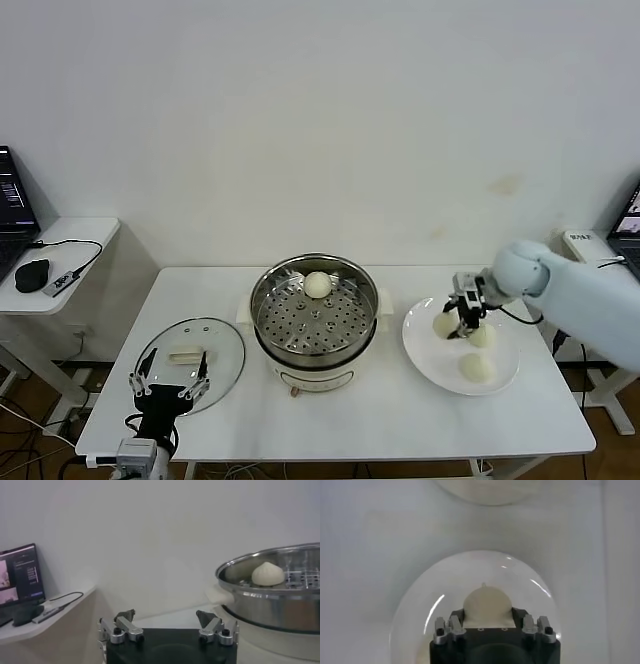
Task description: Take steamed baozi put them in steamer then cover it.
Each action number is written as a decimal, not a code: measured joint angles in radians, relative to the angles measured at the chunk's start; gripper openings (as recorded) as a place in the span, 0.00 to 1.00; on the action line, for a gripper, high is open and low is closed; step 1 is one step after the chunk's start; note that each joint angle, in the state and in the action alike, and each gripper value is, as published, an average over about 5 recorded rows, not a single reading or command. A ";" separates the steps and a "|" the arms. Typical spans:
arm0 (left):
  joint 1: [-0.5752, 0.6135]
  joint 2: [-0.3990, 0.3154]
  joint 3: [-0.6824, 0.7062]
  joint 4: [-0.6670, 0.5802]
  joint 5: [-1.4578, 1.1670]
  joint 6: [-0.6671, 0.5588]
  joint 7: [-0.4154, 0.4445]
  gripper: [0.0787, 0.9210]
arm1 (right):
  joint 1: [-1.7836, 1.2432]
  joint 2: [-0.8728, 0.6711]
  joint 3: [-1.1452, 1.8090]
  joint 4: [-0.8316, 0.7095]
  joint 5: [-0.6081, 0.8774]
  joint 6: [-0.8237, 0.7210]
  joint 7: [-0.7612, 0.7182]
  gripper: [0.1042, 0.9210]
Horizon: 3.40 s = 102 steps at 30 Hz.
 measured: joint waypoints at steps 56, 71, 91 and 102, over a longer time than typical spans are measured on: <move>-0.039 -0.016 -0.030 0.036 -0.009 -0.006 0.000 0.88 | 0.121 0.733 -0.170 -0.277 0.371 -0.230 0.193 0.63; -0.040 -0.019 -0.027 0.037 -0.007 -0.006 0.000 0.88 | 0.144 0.711 -0.185 -0.257 0.355 -0.230 0.153 0.88; -0.022 -0.019 -0.017 0.010 0.012 -0.004 0.004 0.88 | 0.313 0.372 -0.207 0.018 0.303 -0.151 0.031 0.88; -0.009 -0.015 -0.017 0.019 0.026 -0.008 0.004 0.88 | 0.245 0.065 -0.126 0.145 0.165 -0.057 -0.042 0.88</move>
